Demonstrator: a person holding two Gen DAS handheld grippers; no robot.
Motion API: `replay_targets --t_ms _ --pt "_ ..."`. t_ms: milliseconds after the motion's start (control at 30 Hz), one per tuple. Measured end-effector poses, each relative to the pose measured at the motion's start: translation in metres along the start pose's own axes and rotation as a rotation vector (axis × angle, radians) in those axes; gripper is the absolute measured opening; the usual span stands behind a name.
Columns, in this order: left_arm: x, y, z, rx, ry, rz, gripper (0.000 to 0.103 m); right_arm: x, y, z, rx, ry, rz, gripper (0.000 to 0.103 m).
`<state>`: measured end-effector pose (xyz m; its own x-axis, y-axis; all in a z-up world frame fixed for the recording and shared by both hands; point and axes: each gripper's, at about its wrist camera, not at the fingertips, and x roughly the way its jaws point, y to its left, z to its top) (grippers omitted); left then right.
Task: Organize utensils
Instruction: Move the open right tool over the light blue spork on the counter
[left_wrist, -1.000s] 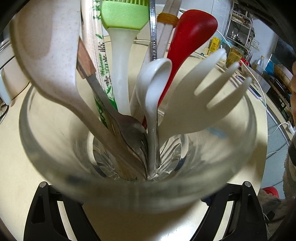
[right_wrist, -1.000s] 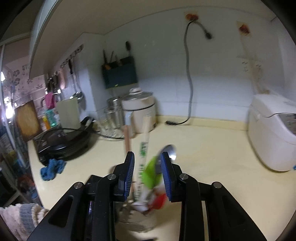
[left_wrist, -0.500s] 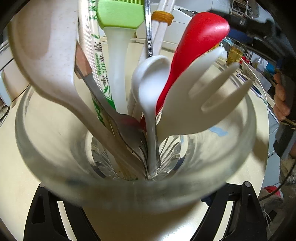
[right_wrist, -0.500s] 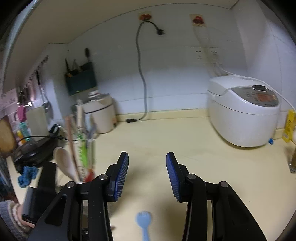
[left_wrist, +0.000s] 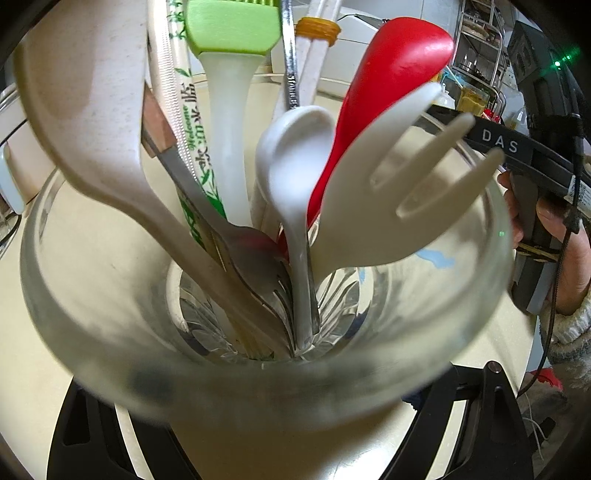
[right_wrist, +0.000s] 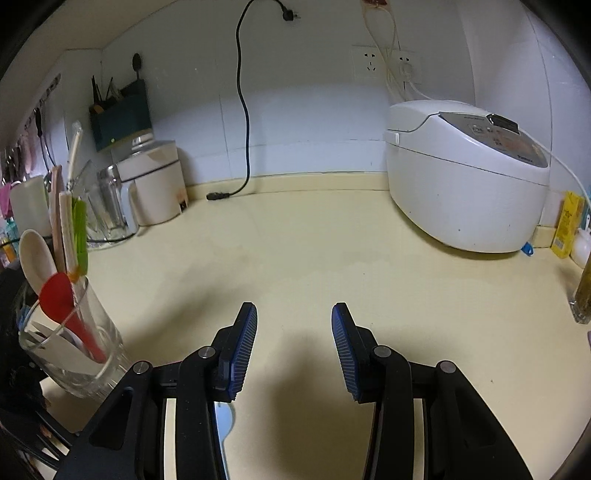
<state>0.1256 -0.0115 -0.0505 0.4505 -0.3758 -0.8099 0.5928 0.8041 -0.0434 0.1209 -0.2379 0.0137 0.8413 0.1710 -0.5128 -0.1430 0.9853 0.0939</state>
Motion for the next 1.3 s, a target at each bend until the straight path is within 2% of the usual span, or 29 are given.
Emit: replay_targets --t_ms 1033,1300 --pt "-0.001 -0.005 0.000 0.005 0.004 0.012 0.091 0.018 0.003 0.003 0.002 0.100 0.015 0.042" --pt "-0.001 -0.005 -0.001 0.006 0.004 0.013 0.091 0.020 0.000 -0.006 0.065 0.166 0.105 0.042"
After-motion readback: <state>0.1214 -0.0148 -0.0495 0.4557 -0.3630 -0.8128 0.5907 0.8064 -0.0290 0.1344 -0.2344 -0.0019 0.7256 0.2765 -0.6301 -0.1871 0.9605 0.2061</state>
